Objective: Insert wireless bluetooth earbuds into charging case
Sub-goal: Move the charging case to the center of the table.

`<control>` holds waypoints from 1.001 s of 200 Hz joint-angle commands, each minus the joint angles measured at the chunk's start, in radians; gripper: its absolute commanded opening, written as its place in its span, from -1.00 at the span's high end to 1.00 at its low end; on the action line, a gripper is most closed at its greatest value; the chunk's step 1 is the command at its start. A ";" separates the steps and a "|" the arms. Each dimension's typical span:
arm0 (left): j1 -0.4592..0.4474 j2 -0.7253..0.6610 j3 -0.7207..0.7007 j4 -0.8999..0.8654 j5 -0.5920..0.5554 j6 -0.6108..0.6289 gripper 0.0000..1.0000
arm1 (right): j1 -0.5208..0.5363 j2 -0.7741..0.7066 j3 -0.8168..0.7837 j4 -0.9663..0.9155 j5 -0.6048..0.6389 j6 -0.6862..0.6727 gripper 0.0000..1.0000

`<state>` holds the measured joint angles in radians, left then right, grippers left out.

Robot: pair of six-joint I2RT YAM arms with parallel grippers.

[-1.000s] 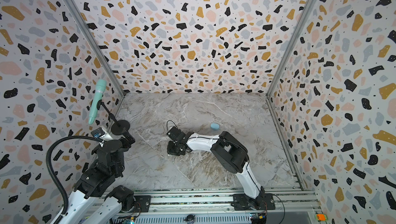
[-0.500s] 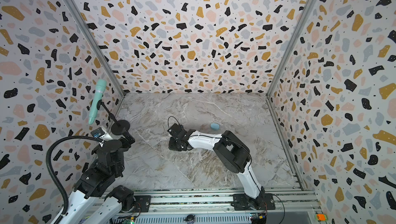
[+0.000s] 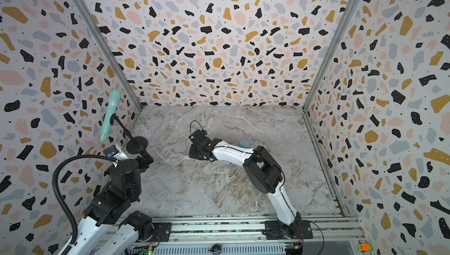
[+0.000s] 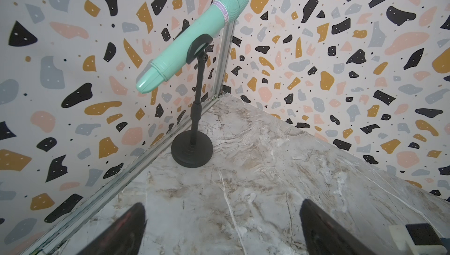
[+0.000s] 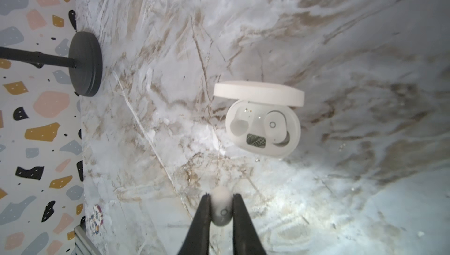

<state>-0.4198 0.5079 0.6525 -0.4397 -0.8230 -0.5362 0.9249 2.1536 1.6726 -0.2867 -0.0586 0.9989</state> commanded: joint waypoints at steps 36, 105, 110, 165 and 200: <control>0.008 -0.009 -0.012 0.046 -0.001 0.015 -0.99 | -0.017 0.075 0.121 -0.084 0.064 -0.035 0.72; 0.010 -0.013 -0.012 0.047 -0.001 0.014 -0.99 | -0.020 0.147 0.220 -0.121 0.089 -0.045 0.71; 0.010 -0.013 -0.012 0.047 -0.001 0.015 -0.99 | -0.020 0.147 0.223 -0.120 0.090 -0.044 0.72; 0.013 -0.013 -0.014 0.049 0.004 0.016 -0.99 | -0.021 0.165 0.247 -0.122 0.101 -0.035 0.71; 0.015 -0.012 -0.013 0.050 0.008 0.017 -0.99 | -0.023 0.195 0.283 -0.138 0.097 -0.030 0.71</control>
<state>-0.4129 0.5030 0.6521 -0.4248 -0.8192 -0.5354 0.9070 2.3405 1.9114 -0.3859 0.0208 0.9733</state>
